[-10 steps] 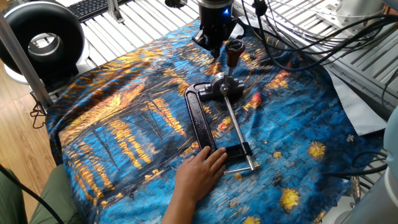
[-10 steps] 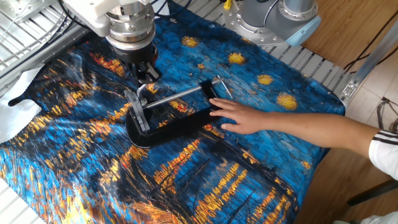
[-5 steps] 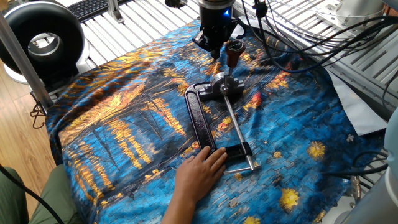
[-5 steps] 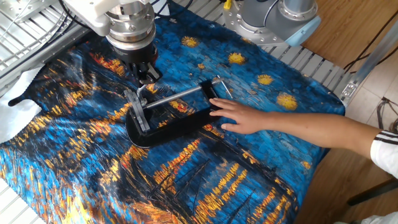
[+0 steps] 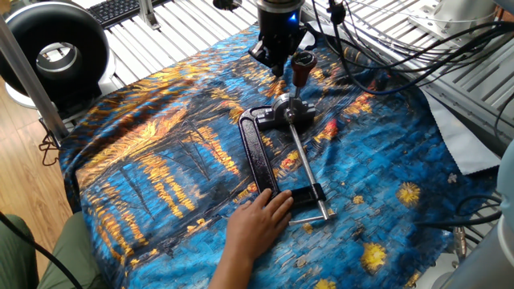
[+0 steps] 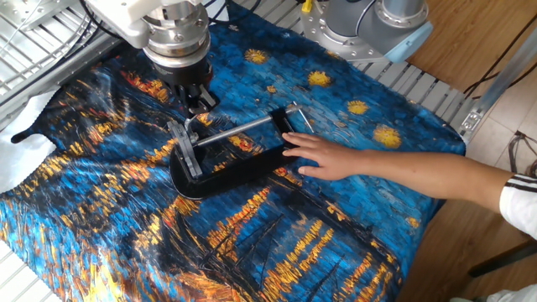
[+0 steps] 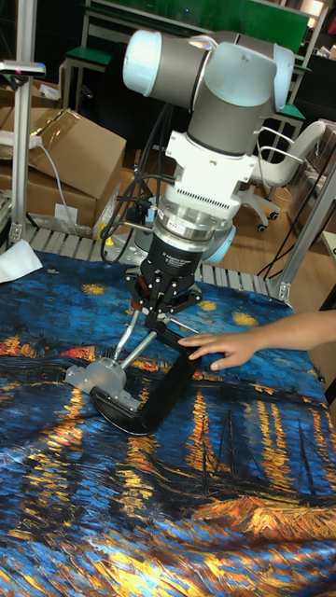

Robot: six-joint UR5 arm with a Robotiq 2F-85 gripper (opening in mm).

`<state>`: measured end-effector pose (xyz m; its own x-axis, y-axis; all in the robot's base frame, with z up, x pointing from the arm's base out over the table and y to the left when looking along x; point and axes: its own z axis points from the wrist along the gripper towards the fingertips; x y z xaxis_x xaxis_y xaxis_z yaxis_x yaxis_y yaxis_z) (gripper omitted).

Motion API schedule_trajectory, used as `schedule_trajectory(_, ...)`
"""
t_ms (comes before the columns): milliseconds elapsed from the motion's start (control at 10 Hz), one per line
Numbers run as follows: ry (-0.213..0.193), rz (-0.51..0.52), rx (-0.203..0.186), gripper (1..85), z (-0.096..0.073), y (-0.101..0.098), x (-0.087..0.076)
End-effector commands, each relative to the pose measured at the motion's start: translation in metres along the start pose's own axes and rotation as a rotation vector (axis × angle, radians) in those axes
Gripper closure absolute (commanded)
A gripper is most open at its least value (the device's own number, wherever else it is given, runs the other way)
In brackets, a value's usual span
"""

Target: Push down the lever

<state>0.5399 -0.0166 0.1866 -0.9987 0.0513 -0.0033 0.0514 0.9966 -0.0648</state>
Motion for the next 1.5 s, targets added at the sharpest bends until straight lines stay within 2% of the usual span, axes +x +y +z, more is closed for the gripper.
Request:
schedule_trajectory(0,-0.004,-0.003,-0.008,84.7,-0.003,0.0,0.0)
schedule_trajectory(200,-0.013,0.011,-0.013,84.7,-0.007,0.003,-0.003)
schedule_trajectory(500,-0.053,-0.005,-0.023,84.7,-0.022,0.003,-0.011)
schedule_trajectory(700,-0.062,-0.025,-0.018,84.7,-0.023,0.001,-0.012)
schedule_trajectory(900,-0.075,-0.038,0.005,84.7,-0.023,-0.005,-0.016)
schedule_trajectory(1000,-0.078,-0.035,0.003,84.7,-0.023,-0.005,-0.016)
schedule_trajectory(1100,-0.097,-0.033,0.021,84.7,-0.023,-0.007,-0.023)
schedule_trajectory(1200,-0.114,-0.034,0.017,84.7,-0.026,-0.008,-0.025)
schedule_trajectory(1400,-0.156,-0.028,-0.018,84.7,-0.026,-0.012,-0.024)
